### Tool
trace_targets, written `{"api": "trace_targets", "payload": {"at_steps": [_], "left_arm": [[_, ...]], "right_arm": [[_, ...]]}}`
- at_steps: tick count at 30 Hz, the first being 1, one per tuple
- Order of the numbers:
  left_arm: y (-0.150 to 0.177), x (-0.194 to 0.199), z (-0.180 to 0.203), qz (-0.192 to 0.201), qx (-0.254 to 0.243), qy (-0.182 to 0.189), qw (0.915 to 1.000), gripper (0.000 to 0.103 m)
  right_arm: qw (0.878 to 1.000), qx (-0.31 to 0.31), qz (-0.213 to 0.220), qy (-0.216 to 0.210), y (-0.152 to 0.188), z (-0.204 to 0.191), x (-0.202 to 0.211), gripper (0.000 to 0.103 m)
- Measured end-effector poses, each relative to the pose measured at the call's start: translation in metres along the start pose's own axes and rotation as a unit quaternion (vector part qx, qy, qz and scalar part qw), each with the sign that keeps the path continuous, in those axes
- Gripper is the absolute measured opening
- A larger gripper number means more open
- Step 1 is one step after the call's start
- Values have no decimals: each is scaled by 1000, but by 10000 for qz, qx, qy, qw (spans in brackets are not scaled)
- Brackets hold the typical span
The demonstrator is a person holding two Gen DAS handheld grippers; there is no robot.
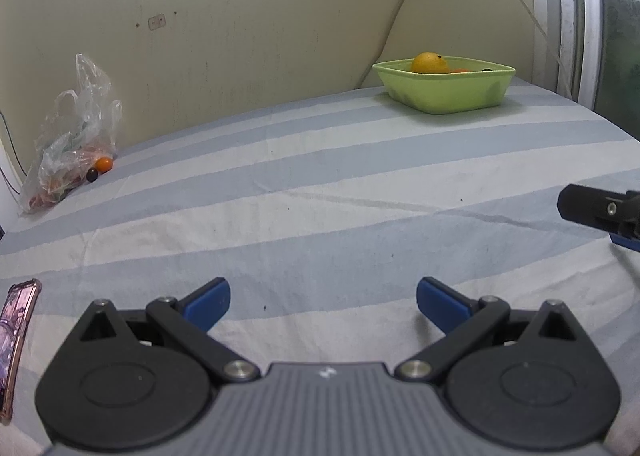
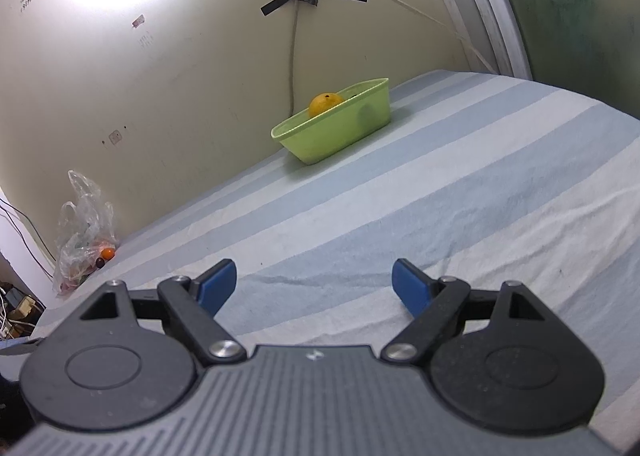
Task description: Organize fruits
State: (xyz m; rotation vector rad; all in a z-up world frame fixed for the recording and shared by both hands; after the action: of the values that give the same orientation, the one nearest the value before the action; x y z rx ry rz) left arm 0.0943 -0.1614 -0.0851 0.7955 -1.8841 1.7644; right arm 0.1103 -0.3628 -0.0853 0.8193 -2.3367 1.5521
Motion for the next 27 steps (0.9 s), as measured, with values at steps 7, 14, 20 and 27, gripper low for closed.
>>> {"api": "trace_targets", "payload": {"at_steps": [7, 14, 20, 27], "left_arm": [[1, -2, 0, -29, -4, -31, 10000, 103], [3, -5, 0, -104, -8, -39, 9999, 103], [4, -6, 0, -131, -8, -62, 9999, 103], [4, -6, 1, -130, -11, -76, 9999, 103]], "right_arm": [[10000, -25, -39, -6, 2, 3, -1, 87], [10000, -46, -53, -7, 2, 3, -2, 87], [10000, -51, -58, -9, 2, 3, -2, 87], [10000, -58, -53, -15, 2, 4, -2, 87]]}}
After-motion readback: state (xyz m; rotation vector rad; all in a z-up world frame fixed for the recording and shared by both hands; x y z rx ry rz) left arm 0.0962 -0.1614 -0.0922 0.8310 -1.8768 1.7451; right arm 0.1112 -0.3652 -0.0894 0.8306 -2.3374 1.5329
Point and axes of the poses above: each gripper's, at about its wrist camera, not at the fingertips, and x roughly against the way its jaws point, z to its right, y to its underside, the point moved 10 cm from there along -x, roughly the way its jaws point, and after that the axes turned 4 degrees about x, right-handed, at the moved point
